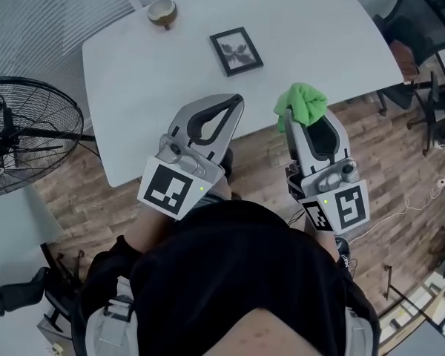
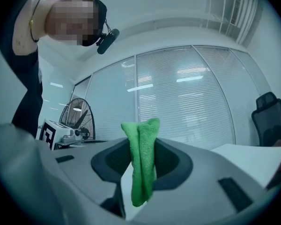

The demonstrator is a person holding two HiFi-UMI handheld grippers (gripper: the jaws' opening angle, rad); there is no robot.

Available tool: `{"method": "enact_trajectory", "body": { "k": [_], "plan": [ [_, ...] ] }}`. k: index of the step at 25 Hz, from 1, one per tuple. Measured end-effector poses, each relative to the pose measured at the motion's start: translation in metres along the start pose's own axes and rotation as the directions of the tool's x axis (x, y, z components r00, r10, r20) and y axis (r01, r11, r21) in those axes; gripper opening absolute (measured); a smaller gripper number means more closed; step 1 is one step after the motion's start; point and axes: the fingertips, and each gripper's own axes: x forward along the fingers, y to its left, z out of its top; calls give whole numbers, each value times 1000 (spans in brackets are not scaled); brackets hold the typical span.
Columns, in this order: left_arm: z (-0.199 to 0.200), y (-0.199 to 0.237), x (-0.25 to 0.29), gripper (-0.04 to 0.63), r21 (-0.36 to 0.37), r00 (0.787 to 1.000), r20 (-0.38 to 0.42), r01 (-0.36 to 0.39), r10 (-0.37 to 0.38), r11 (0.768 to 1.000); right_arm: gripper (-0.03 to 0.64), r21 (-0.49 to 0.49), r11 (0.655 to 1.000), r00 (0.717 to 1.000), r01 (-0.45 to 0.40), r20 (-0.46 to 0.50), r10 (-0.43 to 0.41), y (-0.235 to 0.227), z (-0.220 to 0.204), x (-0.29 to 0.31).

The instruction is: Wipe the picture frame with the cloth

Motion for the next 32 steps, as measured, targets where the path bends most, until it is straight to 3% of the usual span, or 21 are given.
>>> {"method": "enact_trajectory", "body": {
  "k": [15, 22, 32],
  "plan": [
    [-8, 84, 49, 12, -19, 1000, 2, 8, -8, 1000, 121, 5, 1000, 1000, 6, 2, -6, -36, -6, 95],
    [-19, 104, 56, 12, -24, 1000, -18, 4, -4, 1000, 121, 15, 1000, 1000, -3, -9, 3, -41, -15, 118],
    [-23, 122, 55, 12, -25, 998, -33, -57, 56, 998, 121, 24, 998, 998, -63, -16, 63, -43, -19, 140]
  ]
}}
